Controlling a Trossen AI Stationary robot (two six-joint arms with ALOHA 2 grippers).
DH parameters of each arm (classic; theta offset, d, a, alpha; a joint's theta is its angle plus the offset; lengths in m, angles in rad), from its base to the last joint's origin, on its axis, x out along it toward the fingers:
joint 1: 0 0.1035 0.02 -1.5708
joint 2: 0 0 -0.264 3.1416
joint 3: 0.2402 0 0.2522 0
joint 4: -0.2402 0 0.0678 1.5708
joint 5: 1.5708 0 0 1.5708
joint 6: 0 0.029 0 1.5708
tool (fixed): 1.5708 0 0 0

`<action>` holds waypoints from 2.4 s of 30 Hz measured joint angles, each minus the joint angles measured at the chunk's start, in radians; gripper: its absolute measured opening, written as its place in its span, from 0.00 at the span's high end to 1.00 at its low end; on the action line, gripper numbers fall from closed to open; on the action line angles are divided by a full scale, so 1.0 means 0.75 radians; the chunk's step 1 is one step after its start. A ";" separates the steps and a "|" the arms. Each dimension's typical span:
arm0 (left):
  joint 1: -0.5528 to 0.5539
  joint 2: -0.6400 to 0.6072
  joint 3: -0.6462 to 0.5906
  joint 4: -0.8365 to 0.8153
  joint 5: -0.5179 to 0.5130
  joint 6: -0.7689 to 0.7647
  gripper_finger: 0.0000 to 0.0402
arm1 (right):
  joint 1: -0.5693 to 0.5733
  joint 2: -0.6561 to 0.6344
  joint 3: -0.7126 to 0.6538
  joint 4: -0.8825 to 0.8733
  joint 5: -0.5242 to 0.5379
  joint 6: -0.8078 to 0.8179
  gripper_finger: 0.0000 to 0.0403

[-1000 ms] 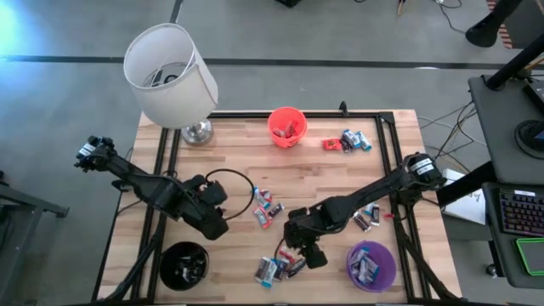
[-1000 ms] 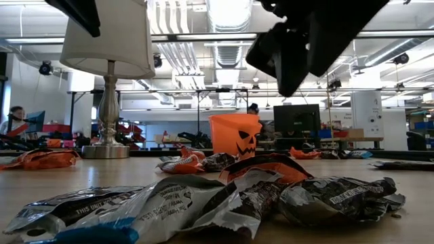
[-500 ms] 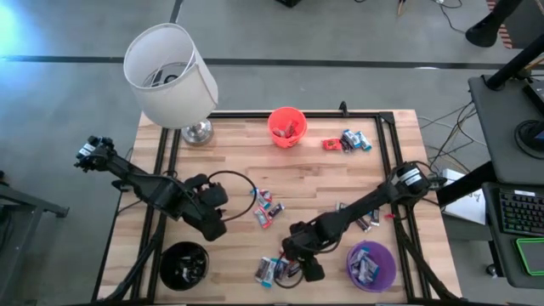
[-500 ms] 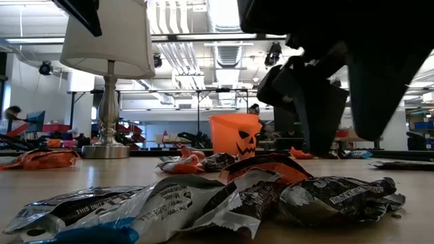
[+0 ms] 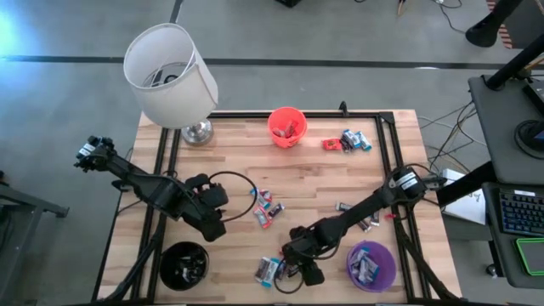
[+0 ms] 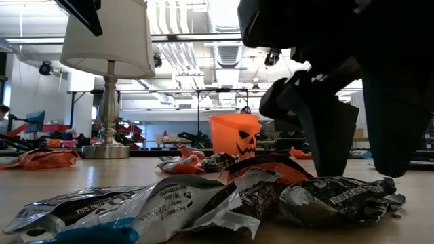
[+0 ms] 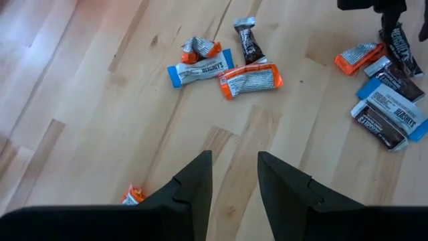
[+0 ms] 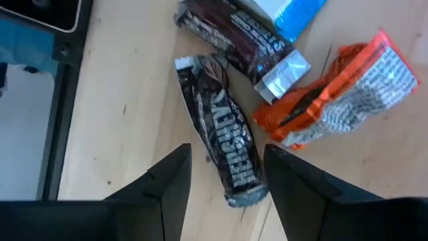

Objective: Organize candy in baskets
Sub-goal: Put the brown chocolate into the black bucket

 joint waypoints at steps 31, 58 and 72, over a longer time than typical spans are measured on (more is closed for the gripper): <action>0.000 0.000 0.000 0.020 0.000 -0.011 0.75 | 0.005 0.010 -0.005 -0.135 -0.046 0.053 0.93; 0.193 -0.001 0.000 0.783 0.042 0.073 0.56 | -0.216 -0.535 -0.002 -0.162 0.534 0.144 0.93; 0.314 0.103 0.001 0.998 0.256 0.139 0.56 | -0.319 -0.638 0.001 -0.028 0.526 0.051 0.93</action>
